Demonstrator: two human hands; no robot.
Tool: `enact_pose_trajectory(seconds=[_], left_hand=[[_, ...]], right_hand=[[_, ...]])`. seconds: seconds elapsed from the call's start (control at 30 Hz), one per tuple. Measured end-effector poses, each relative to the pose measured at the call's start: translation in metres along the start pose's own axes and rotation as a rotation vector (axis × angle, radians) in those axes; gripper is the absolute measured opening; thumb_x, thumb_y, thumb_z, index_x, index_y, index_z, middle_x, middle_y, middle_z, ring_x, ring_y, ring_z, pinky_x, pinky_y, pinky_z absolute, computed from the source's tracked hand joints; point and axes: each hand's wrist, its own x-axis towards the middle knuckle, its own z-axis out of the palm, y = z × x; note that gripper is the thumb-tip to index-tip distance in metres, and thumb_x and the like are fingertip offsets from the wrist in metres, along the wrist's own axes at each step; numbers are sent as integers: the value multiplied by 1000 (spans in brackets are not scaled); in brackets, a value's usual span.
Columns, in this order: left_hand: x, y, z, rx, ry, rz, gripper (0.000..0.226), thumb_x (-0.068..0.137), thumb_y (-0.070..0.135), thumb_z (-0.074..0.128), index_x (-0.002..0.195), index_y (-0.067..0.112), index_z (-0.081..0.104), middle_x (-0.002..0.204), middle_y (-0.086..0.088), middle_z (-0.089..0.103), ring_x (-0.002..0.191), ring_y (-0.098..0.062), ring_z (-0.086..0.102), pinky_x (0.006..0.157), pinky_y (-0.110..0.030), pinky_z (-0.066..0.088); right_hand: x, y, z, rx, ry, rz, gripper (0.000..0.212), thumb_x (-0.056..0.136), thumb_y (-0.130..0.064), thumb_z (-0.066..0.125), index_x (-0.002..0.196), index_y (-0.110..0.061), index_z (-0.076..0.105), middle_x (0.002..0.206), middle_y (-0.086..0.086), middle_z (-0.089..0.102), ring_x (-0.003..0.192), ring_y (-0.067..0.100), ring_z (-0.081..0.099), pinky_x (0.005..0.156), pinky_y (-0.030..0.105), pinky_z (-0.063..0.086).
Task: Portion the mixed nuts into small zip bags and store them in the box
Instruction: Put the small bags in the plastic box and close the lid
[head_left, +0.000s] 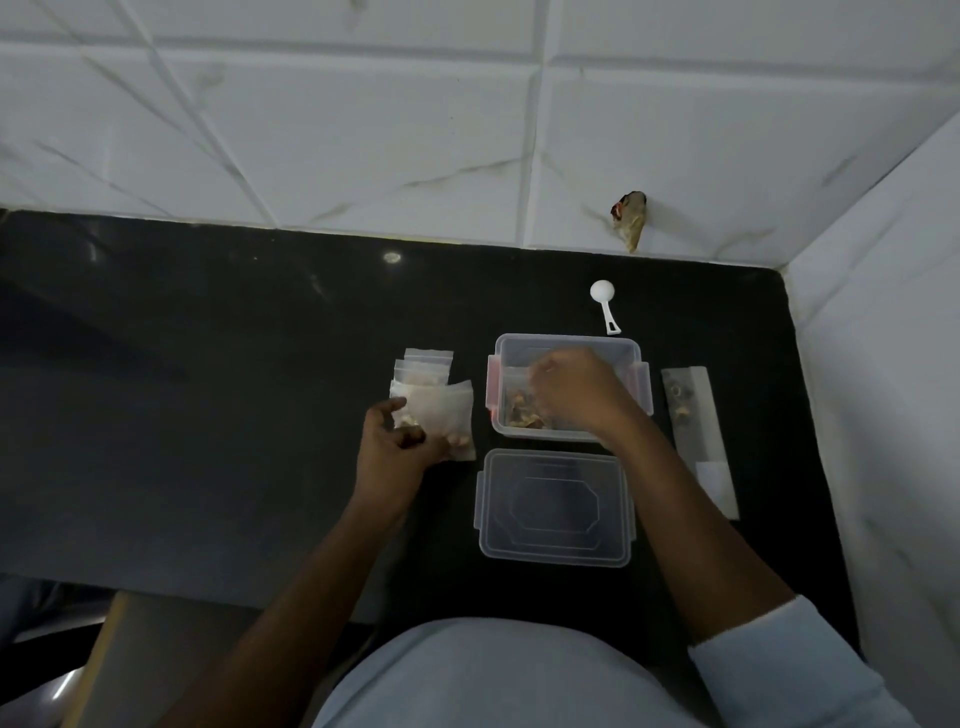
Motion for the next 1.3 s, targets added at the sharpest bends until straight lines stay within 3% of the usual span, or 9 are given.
enact_pose_trajectory(seconds=[0.17, 0.3, 0.4, 0.5, 0.57, 0.73, 0.87, 1.07, 1.3], left_hand=[[-7, 39, 25, -181, -210, 126, 84, 74, 1, 85, 140, 27, 40, 124, -15, 67, 107, -28, 72, 73, -34, 61], [0, 48, 39, -77, -214, 173, 80, 80, 2, 82, 144, 24, 40, 116, -13, 70, 96, -23, 75, 69, -32, 61], [12, 43, 32, 85, -85, 230, 63, 86, 27, 81, 140, 32, 47, 118, 3, 68, 100, -18, 72, 75, -34, 61], [27, 27, 17, 182, 160, 224, 44, 95, 31, 71, 135, 27, 54, 119, 7, 65, 105, -13, 67, 76, -26, 56], [37, 14, 4, 289, 251, 210, 39, 96, 27, 68, 132, 27, 55, 123, 5, 63, 109, -13, 64, 83, -28, 55], [53, -3, -12, 733, 281, 70, 52, 88, 36, 74, 134, 31, 49, 134, 2, 52, 128, -28, 49, 108, -57, 41], [56, -13, -19, 663, 227, 78, 50, 85, 36, 77, 125, 34, 47, 118, 9, 60, 109, -17, 61, 102, -56, 47], [44, -7, -16, 455, 153, 107, 58, 87, 18, 79, 134, 23, 46, 105, 7, 62, 94, -10, 65, 70, -21, 50], [33, 13, -19, 155, 69, 49, 72, 82, 6, 81, 140, 23, 44, 111, -1, 67, 98, -18, 72, 71, -29, 61]], right_hand=[[-33, -22, 1, 277, -354, -45, 34, 91, -19, 78, 123, -15, 69, 111, 6, 77, 103, 20, 75, 89, 33, 62], [-31, -19, -3, 288, -238, -47, 26, 89, -7, 78, 114, -9, 71, 104, 8, 78, 93, 17, 77, 75, 26, 61], [-18, -6, -14, -122, 35, -55, 5, 93, -11, 72, 97, -12, 71, 89, 2, 75, 81, 14, 72, 70, 26, 55], [1, 14, -22, -473, 207, -9, 20, 95, -8, 62, 75, -13, 61, 73, 3, 62, 69, 19, 60, 57, 28, 39], [12, 23, -22, -558, 163, 90, 11, 98, -6, 60, 91, -9, 68, 80, 3, 62, 75, 19, 60, 59, 26, 38], [18, 25, -12, -698, 72, 235, 26, 101, -7, 57, 127, -3, 61, 112, 12, 67, 103, 25, 65, 80, 30, 45], [19, 19, -13, -743, 215, 210, 18, 101, -8, 58, 117, -5, 65, 110, 12, 68, 103, 27, 67, 76, 32, 47], [22, 28, -7, -692, -78, 83, 16, 101, -13, 59, 107, -12, 74, 104, 5, 71, 92, 18, 65, 83, 30, 48], [6, 19, -12, -306, 144, 13, 16, 102, -15, 58, 108, -20, 72, 100, -5, 71, 88, 8, 65, 72, 24, 51]])
